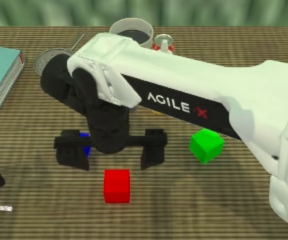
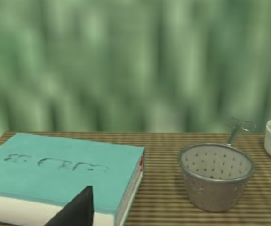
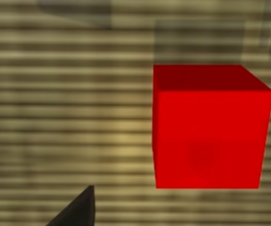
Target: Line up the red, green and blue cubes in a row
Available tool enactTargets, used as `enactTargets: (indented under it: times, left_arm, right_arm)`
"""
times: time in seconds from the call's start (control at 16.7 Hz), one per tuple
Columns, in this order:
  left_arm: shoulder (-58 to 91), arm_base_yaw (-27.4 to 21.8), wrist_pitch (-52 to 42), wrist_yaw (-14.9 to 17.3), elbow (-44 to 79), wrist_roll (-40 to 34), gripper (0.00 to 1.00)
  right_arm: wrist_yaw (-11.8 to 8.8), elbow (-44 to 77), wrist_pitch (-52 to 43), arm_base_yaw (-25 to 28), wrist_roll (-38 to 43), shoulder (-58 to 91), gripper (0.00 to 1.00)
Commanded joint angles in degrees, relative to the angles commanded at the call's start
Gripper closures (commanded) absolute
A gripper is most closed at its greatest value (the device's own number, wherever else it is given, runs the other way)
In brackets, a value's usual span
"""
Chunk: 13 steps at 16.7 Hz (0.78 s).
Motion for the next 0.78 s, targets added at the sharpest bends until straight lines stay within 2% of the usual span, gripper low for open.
enactTargets:
  times: [0.12,0.3,0.78]
  left_arm:
    - [0.0,0.0,0.0,0.0,0.0,0.0,0.00]
    - [0.0,0.0,0.0,0.0,0.0,0.0,0.00]
    - [0.0,0.0,0.0,0.0,0.0,0.0,0.00]
  right_arm:
    - [0.0,-0.8,0.4,-0.9,-1.9,-0.4,0.00]
    - [-0.2,-3.7,1.7,-4.0,-9.0,-2.0,0.00]
    - [-1.2,-17.3,6.8,-17.4,-43.0,-8.4,0.00]
